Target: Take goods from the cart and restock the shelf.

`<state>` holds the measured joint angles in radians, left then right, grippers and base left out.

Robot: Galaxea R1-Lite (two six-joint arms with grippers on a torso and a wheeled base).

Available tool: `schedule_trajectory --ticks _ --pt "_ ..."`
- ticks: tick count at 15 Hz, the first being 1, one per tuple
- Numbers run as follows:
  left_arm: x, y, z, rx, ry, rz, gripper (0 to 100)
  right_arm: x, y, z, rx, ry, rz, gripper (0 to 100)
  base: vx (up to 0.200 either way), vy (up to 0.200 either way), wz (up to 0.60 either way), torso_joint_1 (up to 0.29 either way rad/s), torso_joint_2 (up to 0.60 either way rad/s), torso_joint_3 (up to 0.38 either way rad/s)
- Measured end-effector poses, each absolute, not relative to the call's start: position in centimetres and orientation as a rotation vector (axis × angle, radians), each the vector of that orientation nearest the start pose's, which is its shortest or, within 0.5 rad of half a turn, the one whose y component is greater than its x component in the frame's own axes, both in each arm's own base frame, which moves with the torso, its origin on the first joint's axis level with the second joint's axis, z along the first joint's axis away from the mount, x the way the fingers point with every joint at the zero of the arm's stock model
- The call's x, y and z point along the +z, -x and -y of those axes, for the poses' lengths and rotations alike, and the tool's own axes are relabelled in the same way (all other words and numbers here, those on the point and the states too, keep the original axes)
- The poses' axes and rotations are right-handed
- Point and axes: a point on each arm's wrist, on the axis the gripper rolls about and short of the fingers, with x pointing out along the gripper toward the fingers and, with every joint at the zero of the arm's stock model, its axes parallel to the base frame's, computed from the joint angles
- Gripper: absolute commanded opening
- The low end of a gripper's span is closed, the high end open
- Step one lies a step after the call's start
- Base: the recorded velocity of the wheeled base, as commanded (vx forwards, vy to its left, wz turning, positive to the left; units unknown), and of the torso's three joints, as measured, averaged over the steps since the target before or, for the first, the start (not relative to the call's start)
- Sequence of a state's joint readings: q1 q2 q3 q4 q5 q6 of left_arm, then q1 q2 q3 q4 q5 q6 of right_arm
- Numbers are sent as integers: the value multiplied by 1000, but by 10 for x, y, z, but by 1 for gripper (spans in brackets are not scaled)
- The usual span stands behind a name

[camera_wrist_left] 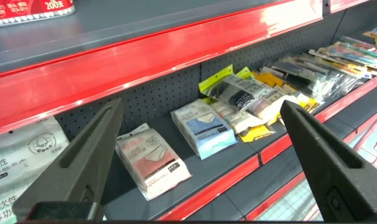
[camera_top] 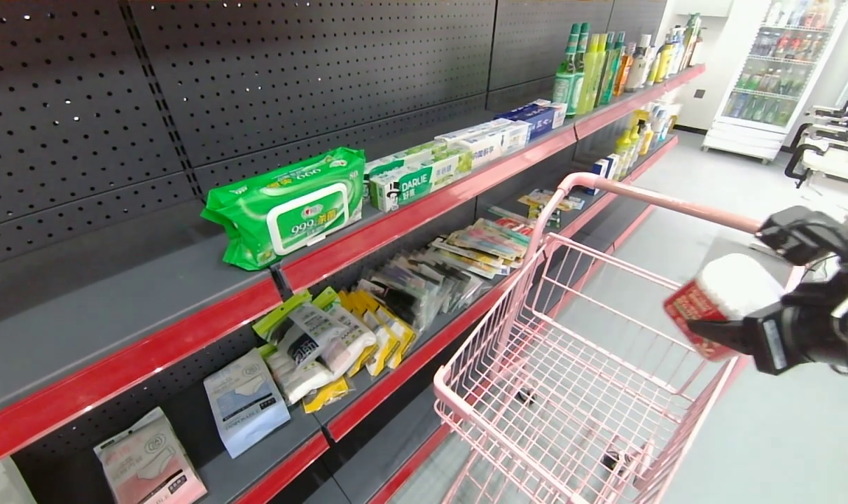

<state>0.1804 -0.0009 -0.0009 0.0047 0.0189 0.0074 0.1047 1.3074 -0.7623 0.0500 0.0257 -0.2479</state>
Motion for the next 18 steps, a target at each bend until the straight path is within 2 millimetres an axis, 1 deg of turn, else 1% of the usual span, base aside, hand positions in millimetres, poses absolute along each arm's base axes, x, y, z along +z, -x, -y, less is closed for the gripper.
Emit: schedule_trajectory --ticks 2,4,6,8,10,12,15,18 --pt "75 23 4 194 -7 -4 100 219 -164 -7 131 244 -542 0 0 0 0 0 0 0" --pt "75 23 4 193 -8 -3 100 221 -136 -1 98 236 -521 0 0 0 0 0 0 0" --pt "75 23 4 192 -12 -4 100 210 -109 0 86 232 -525 0 0 0 0 0 0 0" --pt "75 23 4 192 -12 -4 100 200 -88 0 82 232 -511 0 0 0 0 0 0 0" --pt "75 23 4 192 -12 -4 100 196 -75 0 78 232 -484 0 0 0 0 102 -261 -168" --pt "75 23 4 192 -12 -4 100 196 -68 0 72 232 -459 0 0 0 0 200 -496 -298" --pt "75 23 4 192 -12 -4 100 195 -61 0 66 233 -438 0 0 0 0 237 -592 -344" --pt "75 23 4 192 -13 -3 100 193 -59 0 64 233 -435 0 0 0 0 196 -458 -264"
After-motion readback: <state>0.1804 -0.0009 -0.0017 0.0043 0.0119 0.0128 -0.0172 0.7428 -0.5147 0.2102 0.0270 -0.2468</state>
